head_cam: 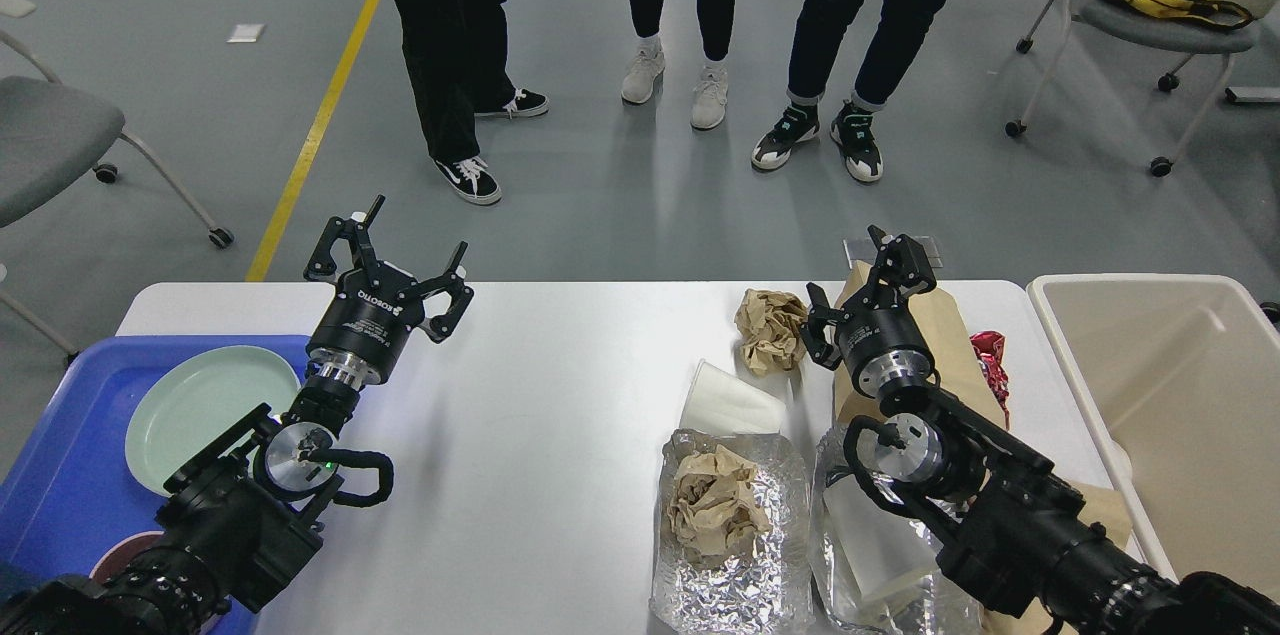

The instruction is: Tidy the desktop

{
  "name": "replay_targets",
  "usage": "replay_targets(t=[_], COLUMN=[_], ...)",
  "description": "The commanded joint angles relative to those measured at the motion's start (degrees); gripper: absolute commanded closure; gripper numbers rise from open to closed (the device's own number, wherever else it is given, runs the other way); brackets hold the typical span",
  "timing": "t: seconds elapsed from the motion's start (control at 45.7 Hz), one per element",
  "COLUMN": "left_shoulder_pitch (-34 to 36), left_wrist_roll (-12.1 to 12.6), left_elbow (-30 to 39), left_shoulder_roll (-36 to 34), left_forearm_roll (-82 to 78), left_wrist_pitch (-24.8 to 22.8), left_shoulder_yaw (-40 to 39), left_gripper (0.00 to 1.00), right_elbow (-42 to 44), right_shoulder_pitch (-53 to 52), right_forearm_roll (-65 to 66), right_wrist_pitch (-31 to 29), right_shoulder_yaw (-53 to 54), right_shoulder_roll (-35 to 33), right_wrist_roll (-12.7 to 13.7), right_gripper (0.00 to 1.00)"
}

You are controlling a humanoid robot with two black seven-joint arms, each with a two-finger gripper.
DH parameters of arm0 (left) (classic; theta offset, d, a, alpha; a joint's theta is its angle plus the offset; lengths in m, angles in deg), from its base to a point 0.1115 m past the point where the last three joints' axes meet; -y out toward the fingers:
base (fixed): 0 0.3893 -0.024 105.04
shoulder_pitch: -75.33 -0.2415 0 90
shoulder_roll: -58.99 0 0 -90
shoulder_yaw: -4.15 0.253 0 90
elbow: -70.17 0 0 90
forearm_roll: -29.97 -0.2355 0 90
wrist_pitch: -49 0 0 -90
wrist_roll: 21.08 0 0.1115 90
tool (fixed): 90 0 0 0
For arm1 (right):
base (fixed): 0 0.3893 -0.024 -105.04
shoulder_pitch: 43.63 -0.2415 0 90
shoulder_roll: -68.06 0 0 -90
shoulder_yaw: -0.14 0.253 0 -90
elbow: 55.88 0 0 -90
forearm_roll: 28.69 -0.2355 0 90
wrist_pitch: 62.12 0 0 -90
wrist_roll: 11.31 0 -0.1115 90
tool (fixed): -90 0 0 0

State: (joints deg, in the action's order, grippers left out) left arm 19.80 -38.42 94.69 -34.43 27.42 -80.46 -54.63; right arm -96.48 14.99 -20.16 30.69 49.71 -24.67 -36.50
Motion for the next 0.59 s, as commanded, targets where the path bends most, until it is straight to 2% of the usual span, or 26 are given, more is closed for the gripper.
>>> replay_targets(t=[0.0,0.219,0.569], left_shoulder_pitch=[-0.01,-0.19,-0.63], left_wrist_roll=[-0.07,-0.24,-0.24], left_elbow=[0.0,0.0,0.0], left_shoulder_roll=[0.17,2.36,4.48], left_forearm_roll=[-0.08,0.18,0.09], left_wrist_pitch=[0.08,0.34,1.84], left_shoulder_yaw=[-0.02,-1.95,-9.51], left_gripper=[0.04,0.04,0.04], right_elbow=[0.0,0.0,0.0], right_shoulder_pitch=[0.0,0.0,0.0], right_forearm_roll=[0.0,0.0,0.0], right_wrist_pitch=[0.0,-0.09,0.0], right_shoulder_yaw=[0.0,0.0,0.0], right_shoulder_roll=[0.0,0.0,0.0], right_wrist_roll=[0.05,-0.03,-0.03], right_gripper=[0.0,0.0,0.0])
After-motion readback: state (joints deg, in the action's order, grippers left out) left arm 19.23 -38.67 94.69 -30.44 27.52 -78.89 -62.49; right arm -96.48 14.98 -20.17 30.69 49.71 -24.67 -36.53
